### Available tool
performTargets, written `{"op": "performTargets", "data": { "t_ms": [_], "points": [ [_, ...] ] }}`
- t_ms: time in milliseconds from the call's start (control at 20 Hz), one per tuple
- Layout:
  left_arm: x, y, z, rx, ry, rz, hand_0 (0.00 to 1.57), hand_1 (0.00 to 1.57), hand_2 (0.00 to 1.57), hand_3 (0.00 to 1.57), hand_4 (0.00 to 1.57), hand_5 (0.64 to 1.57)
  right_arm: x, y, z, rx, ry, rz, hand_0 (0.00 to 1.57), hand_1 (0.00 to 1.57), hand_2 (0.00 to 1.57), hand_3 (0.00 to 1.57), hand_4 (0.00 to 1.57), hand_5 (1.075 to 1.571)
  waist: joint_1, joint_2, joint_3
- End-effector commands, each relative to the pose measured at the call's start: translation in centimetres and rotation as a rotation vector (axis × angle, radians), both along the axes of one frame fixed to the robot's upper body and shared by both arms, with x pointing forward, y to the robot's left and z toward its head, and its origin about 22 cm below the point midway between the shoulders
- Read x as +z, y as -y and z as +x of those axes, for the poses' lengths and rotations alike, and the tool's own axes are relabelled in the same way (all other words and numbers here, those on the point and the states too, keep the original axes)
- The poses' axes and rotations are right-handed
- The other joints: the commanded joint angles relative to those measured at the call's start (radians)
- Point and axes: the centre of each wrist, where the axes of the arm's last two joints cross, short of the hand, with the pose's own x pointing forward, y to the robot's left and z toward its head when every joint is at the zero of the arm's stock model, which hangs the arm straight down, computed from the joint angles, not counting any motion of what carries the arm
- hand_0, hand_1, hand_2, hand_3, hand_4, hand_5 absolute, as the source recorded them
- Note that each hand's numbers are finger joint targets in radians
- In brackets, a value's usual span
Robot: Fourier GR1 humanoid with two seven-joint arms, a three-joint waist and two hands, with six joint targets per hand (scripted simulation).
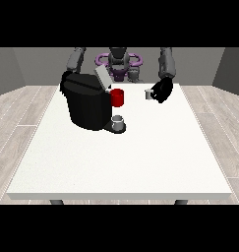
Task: Insert the coffee pod into the coffee machine and close the lid
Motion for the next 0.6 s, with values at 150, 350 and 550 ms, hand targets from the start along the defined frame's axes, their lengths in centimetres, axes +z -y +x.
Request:
{"op": "performTargets", "data": {
  "t_ms": [150,350,550],
  "points": [
    [4.7,2.9,2.7,-0.084,0.014,-0.066,1.42,1.42,1.41,1.33,0.57,1.571,-3.4,-0.9,-1.5,-0.041,-0.04,0.005,0.0,0.0,0.0,0.0,0.28,1.571,0.051,-0.032,0.0002],
    [4.5,6.3,3.0,-0.021,0.019,-0.099,1.38,1.38,1.42,1.37,0.59,1.571,-1.8,-1.0,-0.8,0.038,-0.048,-0.017,0.0,0.0,0.0,0.0,0.26,1.571,-0.008,-0.074,-0.0004],
    [7.5,5.0,3.7,-0.064,0.001,-0.11,1.38,1.38,1.42,1.37,0.59,1.571,-2.7,-0.3,-1.2,0.015,-0.036,-0.038,0.0,0.0,0.0,0.0,0.25,1.571,0.033,-0.083,-0.0002]
  ]
}}
